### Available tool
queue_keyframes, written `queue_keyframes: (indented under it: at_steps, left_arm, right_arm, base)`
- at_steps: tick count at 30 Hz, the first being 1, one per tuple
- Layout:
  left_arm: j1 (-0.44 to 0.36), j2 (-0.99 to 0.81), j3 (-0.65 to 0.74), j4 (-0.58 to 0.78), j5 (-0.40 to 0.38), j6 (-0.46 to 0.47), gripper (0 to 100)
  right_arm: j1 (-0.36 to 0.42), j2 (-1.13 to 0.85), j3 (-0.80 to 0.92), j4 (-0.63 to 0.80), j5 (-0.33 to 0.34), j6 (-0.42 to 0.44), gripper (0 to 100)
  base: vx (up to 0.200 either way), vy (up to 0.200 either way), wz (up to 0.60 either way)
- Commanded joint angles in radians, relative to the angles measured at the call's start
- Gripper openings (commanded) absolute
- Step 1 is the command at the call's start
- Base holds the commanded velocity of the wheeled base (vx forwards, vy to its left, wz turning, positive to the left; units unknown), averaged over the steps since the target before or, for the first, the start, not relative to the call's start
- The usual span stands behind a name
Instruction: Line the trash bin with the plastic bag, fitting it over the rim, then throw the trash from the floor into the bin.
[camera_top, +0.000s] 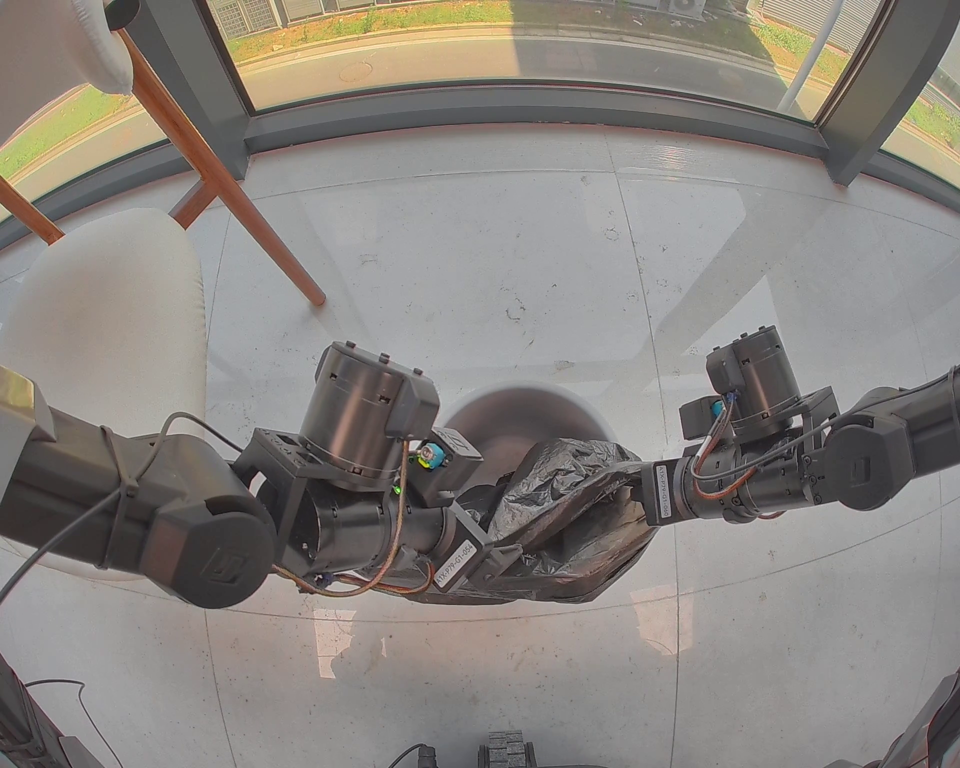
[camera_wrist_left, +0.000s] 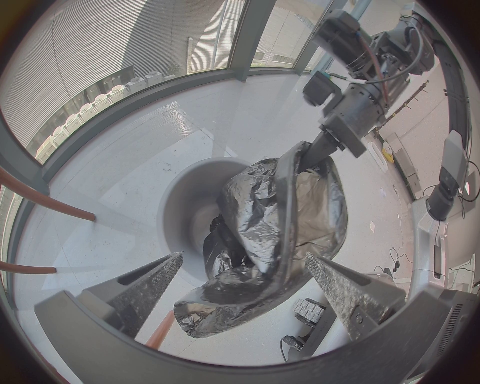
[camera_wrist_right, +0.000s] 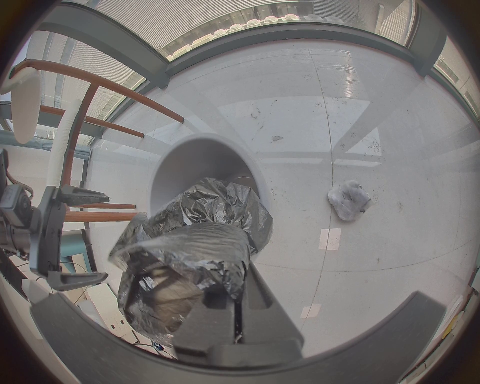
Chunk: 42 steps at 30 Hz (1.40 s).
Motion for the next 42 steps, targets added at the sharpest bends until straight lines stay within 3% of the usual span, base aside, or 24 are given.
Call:
queue_keyframes:
  at_steps: [1,6,17,22,23,32,39,42]
  left_arm:
    - [-0.013,-0.006,0.005,-0.002,-0.001,0.001,100]
    - [-0.024,0.003,0.007,-0.002,-0.053,0.010,100]
    - [-0.021,0.049,0.005,-0.005,-0.055,0.010,100]
    - [-0.015,0.112,-0.004,-0.086,-0.055,0.010,100]
    - [-0.011,0.124,-0.009,-0.103,-0.056,0.010,0]
    - [0.013,0.137,-0.058,-0.118,-0.039,0.001,0]
    - [0.012,0.117,-0.231,-0.091,-0.038,-0.030,0]
    - [0.008,0.117,-0.339,-0.006,-0.038,-0.061,0]
  right_arm:
    - [-0.001,-0.001,0.006,-0.002,0.000,0.001,0]
    - [-0.001,-0.003,0.002,-0.002,0.000,0.001,0]
    - [-0.001,-0.018,0.006,-0.002,0.000,0.001,0]
    - [-0.001,-0.018,0.009,-0.002,0.000,0.001,0]
    - [-0.001,-0.019,0.009,-0.002,0.000,0.001,0]
    - [-0.016,-0.033,0.020,-0.002,0.000,-0.021,0]
    - [-0.053,-0.056,0.032,-0.003,0.012,-0.070,0]
    - [-0.061,-0.058,0.032,-0.003,0.015,-0.077,0]
  base:
    - [0.000,0.000,0.00]
    - [0.000,0.000,0.00]
    - [0.000,0.000,0.00]
    - [0.000,0.000,0.00]
    - [0.000,0.000,0.00]
    - [0.000,0.000,0.00]
    - [0.000,0.000,0.00]
    - [0.000,0.000,0.00]
